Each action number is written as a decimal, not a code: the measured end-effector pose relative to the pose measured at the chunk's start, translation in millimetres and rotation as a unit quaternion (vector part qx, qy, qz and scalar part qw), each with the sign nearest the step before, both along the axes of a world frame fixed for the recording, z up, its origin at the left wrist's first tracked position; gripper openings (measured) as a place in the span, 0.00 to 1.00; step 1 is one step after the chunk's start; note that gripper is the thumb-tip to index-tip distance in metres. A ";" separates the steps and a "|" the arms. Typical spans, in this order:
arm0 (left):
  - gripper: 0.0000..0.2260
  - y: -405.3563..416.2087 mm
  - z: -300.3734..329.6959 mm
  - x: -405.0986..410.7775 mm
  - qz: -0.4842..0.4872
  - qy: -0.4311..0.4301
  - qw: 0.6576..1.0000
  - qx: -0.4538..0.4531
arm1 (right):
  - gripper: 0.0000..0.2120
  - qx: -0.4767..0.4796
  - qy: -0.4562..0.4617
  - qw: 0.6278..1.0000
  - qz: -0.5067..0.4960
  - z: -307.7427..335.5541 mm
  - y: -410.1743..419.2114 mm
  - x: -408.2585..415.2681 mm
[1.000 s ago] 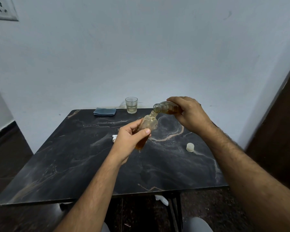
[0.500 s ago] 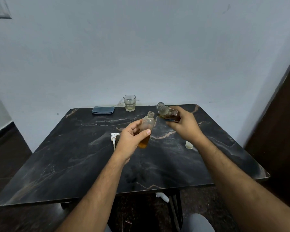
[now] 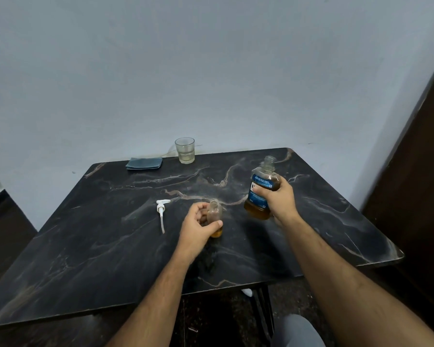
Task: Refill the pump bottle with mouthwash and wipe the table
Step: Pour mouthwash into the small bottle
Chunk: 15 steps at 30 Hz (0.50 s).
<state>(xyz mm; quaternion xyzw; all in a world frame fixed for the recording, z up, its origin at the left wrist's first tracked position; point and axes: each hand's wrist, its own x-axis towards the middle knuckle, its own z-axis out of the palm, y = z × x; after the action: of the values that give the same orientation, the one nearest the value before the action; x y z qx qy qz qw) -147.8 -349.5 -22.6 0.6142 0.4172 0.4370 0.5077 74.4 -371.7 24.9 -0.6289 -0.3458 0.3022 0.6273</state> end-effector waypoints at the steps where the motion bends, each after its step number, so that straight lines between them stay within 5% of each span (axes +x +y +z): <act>1: 0.21 0.9 -2.5 1.6 0.002 -0.002 1.000 -0.003 | 0.25 0.005 0.008 1.000 -0.009 0.2 2.0 0.3; 15: 0.21 7.9 -14.0 12.6 0.021 -0.013 1.000 0.006 | 0.25 -0.047 -0.011 0.999 -0.009 0.7 29.0 21.4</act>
<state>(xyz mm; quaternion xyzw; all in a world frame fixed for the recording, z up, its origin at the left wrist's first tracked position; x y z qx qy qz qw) -135.2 -341.6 -36.6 0.6030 0.4204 0.4579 0.5001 95.9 -342.7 25.6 -0.6641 -0.3321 0.3054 0.5961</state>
